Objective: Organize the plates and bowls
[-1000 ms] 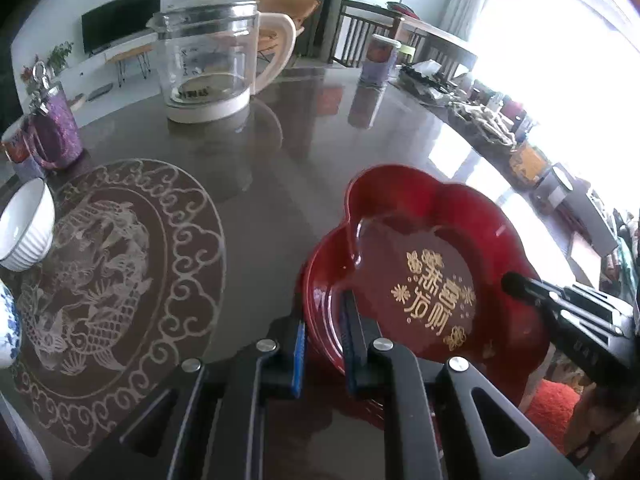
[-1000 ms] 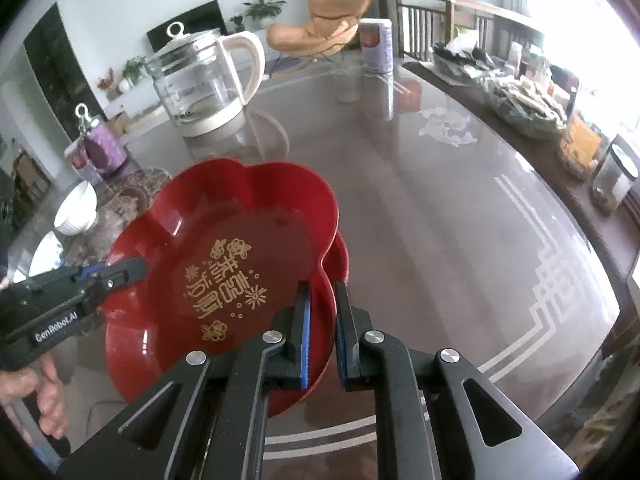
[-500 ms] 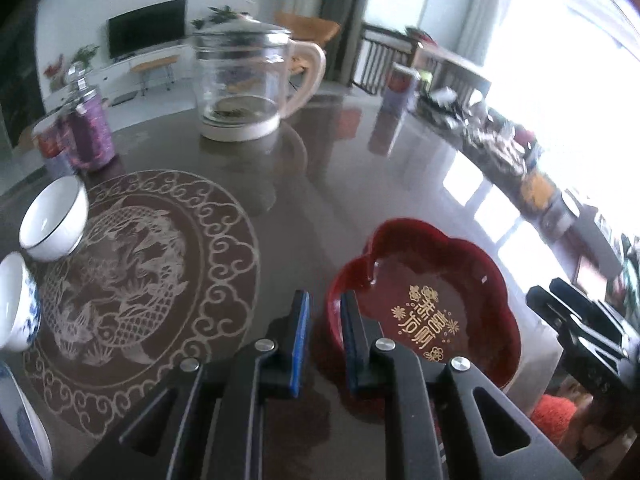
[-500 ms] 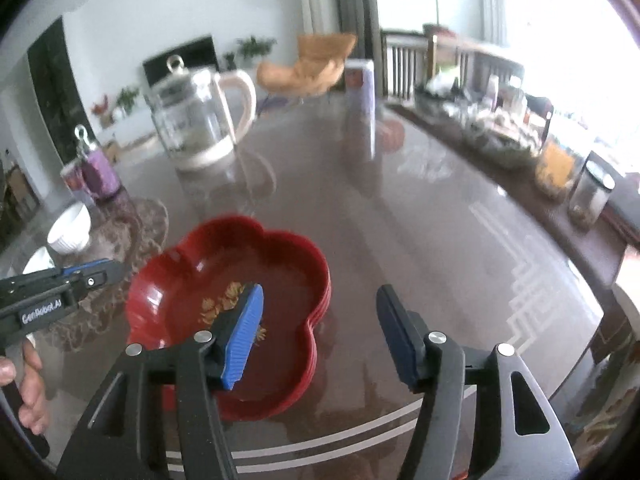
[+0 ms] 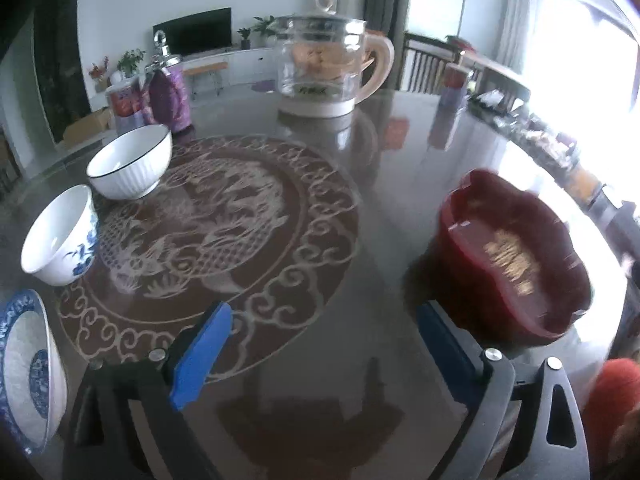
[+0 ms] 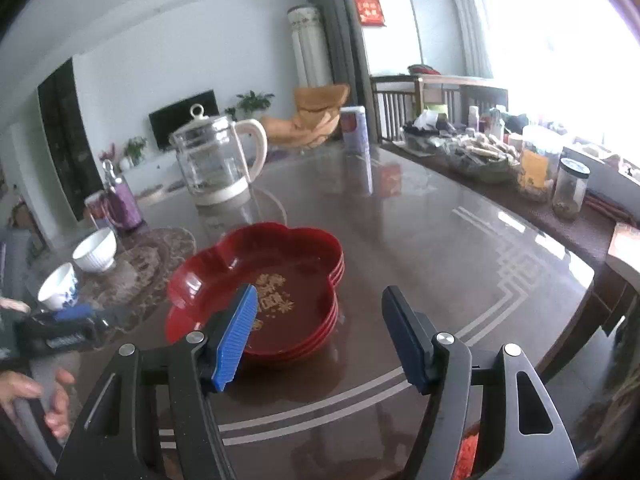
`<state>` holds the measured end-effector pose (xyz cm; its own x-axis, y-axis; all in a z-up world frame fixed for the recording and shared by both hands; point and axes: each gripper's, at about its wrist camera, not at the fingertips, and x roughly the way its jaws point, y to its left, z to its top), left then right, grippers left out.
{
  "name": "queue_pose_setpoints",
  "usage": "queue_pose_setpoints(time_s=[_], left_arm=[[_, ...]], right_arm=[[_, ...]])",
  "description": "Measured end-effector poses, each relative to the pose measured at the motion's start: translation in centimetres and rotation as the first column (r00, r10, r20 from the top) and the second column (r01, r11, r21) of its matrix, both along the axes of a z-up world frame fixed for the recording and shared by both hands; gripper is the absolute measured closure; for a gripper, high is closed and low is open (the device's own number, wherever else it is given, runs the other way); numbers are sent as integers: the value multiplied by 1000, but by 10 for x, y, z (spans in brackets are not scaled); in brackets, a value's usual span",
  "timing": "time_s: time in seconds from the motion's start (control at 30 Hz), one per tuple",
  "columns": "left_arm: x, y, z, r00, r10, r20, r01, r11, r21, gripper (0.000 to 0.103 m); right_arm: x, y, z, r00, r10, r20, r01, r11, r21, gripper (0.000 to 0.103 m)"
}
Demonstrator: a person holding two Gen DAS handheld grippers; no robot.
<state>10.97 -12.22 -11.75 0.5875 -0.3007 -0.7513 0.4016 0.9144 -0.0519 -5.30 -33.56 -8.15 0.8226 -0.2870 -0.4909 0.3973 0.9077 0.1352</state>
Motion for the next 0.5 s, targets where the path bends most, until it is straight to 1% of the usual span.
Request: queue_pose_setpoints(time_s=[0.03, 0.2, 0.37, 0.5], left_arm=[[2, 2, -3, 1000, 2, -6, -2, 1000, -1, 9], [8, 12, -16, 999, 23, -40, -23, 1000, -12, 9], [11, 23, -24, 997, 49, -64, -52, 998, -32, 9], [14, 24, -32, 994, 55, -96, -58, 998, -32, 9]], right_arm=[[-1, 1, 0, 1000, -3, -1, 3, 1000, -7, 29], [2, 4, -6, 1000, -10, -24, 10, 1000, -14, 29], [2, 8, -8, 1000, 1, -27, -2, 999, -32, 29], [3, 11, -8, 1000, 12, -29, -13, 999, -42, 29]])
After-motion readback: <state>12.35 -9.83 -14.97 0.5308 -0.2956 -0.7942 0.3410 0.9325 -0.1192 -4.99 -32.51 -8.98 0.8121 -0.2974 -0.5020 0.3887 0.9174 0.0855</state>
